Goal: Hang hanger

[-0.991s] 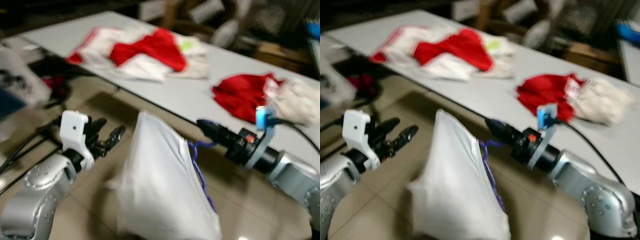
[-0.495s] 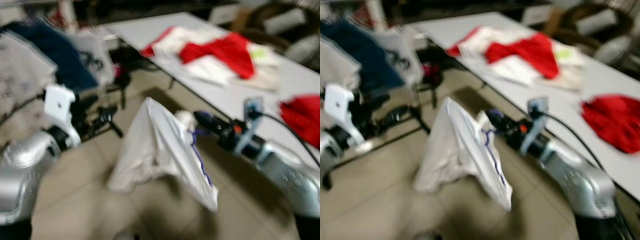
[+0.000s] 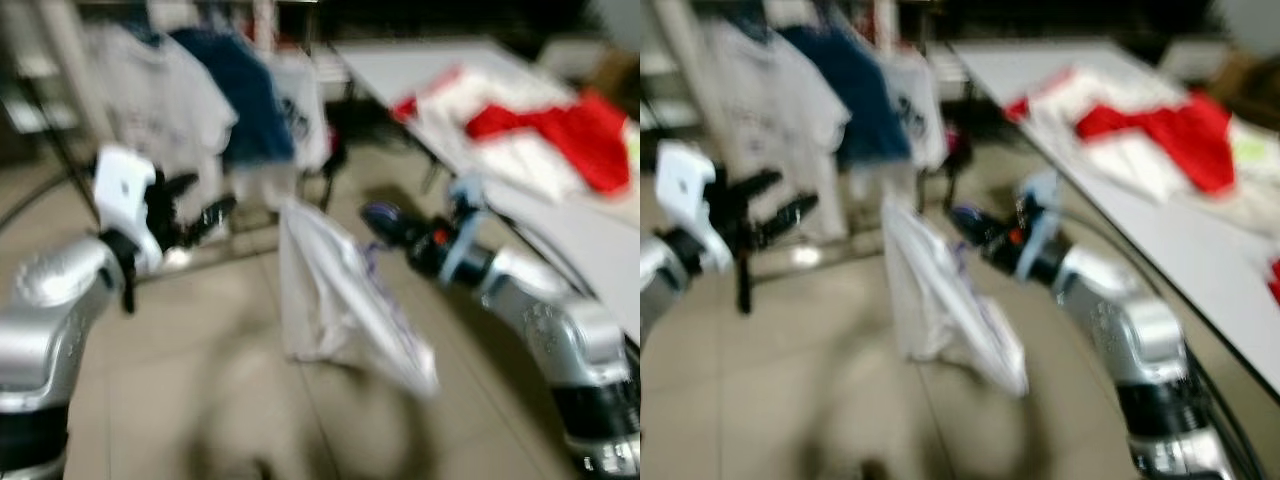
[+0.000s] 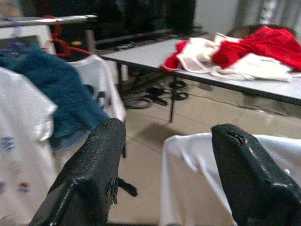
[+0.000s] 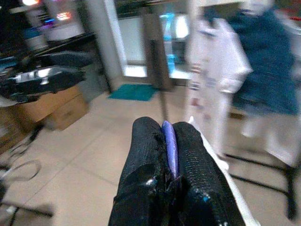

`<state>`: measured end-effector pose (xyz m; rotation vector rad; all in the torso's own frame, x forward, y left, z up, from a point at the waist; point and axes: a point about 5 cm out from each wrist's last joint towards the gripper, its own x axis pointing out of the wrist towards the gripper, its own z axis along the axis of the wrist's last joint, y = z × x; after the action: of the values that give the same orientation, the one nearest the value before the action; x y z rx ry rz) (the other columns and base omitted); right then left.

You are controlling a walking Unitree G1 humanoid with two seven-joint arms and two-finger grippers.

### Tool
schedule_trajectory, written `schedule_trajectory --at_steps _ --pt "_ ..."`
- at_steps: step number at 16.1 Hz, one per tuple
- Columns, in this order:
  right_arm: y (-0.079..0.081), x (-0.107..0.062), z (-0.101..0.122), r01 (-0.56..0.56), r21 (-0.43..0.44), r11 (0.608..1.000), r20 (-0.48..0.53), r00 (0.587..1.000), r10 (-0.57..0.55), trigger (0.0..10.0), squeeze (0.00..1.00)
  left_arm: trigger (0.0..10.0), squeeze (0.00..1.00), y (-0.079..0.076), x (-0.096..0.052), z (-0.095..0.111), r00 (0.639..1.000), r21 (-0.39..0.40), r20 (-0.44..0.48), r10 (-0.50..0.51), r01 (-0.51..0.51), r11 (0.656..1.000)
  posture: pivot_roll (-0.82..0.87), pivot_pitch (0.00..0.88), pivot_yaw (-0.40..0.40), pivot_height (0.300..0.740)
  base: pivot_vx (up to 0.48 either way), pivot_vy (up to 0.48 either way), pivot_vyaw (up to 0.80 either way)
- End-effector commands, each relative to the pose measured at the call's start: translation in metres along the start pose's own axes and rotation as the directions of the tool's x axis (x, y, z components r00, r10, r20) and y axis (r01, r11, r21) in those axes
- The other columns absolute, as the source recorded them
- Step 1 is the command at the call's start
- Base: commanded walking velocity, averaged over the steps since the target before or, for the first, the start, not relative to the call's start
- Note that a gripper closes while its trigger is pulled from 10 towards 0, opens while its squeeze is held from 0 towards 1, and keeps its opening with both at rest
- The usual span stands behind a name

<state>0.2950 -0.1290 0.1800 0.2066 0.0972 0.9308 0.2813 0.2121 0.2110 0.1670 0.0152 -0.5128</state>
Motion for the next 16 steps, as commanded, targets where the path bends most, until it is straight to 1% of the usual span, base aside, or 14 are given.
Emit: schedule_trajectory --at_steps 1,2,4,5,6,7,8,9,10,12,13,14,15,16 --pt "-0.002 -0.002 0.009 -0.007 -0.039 0.999 0.028 1.0 0.008 10.0 0.0 10.0 0.0 -0.005 0.002 0.001 1.0 0.012 0.008 -0.031 0.03 0.999 -0.01 0.0 -0.077 0.74 0.0 0.0 0.8" --pt "-0.002 0.003 0.01 -0.041 -0.077 0.996 0.02 0.999 0.042 10.0 0.0 10.0 0.0 -0.01 0.005 0.005 0.991 0.057 0.027 -0.131 0.129 0.99 0.0 0.0 -0.082 0.74 0.0 0.0 0.8" --pt "-0.001 0.006 0.012 -0.065 -0.104 0.992 0.012 0.998 0.067 10.0 0.0 10.0 0.0 -0.012 0.007 0.007 0.975 0.098 0.016 -0.22 0.218 0.971 0.0 0.0 -0.08 0.74 0.0 0.0 0.8" --pt "0.0 0.007 0.014 -0.081 -0.122 0.989 0.005 0.997 0.083 10.0 0.0 10.0 0.23 -0.012 0.008 0.008 0.957 0.099 0.001 -0.291 0.29 0.952 0.0 0.0 -0.077 0.74 0.0 0.0 0.8" --pt "0.003 0.01 0.018 -0.115 -0.152 0.982 -0.004 0.993 0.115 10.0 0.0 10.0 1.0 -0.013 0.01 0.01 0.916 0.11 -0.027 -0.401 0.402 0.909 0.0 0.0 -0.073 0.74 0.0 0.0 0.8" --pt "0.006 0.011 0.02 -0.136 -0.17 0.976 -0.008 0.991 0.136 10.0 0.0 10.0 1.0 -0.013 0.012 0.011 0.893 0.133 -0.054 -0.447 0.45 0.883 0.0 0.0 -0.071 0.74 0.0 0.0 0.8" --pt "0.01 0.013 0.024 -0.172 -0.197 0.965 -0.013 0.985 0.173 10.0 0.0 10.0 1.0 -0.01 0.016 0.013 0.857 0.189 -0.09 -0.508 0.515 0.836 0.0 0.0 -0.067 0.74 0.0 0.0 0.8" --pt "0.014 0.015 0.027 -0.198 -0.215 0.956 -0.013 0.98 0.2 10.0 0.0 10.0 0.0 -0.008 0.021 0.016 0.824 0.196 -0.098 -0.558 0.566 0.801 0.0 0.0 -0.063 0.74 0.0 0.0 0.8" --pt "0.016 0.015 0.029 -0.214 -0.229 0.949 -0.013 0.976 0.217 10.0 0.0 10.0 0.0 -0.006 0.027 0.018 0.794 0.201 -0.099 -0.599 0.606 0.77 0.0 0.0 -0.052 0.74 0.0 0.0 0.8" --pt "0.019 0.015 0.032 -0.242 -0.25 0.938 -0.016 0.969 0.246 10.0 0.0 10.0 0.0 -0.003 0.035 0.021 0.757 0.197 -0.093 -0.647 0.651 0.733 -0.02 0.0 -0.032 0.74 0.0 0.0 0.8" --pt "0.021 0.013 0.032 -0.251 -0.26 0.933 -0.018 0.967 0.255 10.0 0.0 10.0 0.0 -0.002 0.038 0.022 0.727 0.181 -0.099 -0.679 0.685 0.706 -0.03 0.0 -0.015 0.74 0.0 0.0 0.8" --pt "0.02 0.013 0.032 -0.237 -0.249 0.939 -0.012 0.97 0.241 10.0 0.0 10.0 0.0 -0.002 0.039 0.022 0.719 0.179 -0.101 -0.688 0.693 0.698 -0.03 0.0 -0.002 0.74 0.0 0.0 0.0" --pt "0.019 0.011 0.029 -0.191 -0.225 0.955 -0.001 0.981 0.196 10.0 0.0 10.0 0.0 0.0 0.039 0.02 0.702 0.175 -0.106 -0.704 0.71 0.682 -0.04 0.0 0.005 0.74 0.0 0.0 0.0" --pt "0.019 0.01 0.027 -0.173 -0.217 0.961 0.003 0.984 0.178 10.0 0.0 10.0 0.0 0.0 0.038 0.018 0.695 0.162 -0.104 -0.711 0.718 0.677 -0.04 0.0 0.011 0.74 0.0 0.0 0.0"
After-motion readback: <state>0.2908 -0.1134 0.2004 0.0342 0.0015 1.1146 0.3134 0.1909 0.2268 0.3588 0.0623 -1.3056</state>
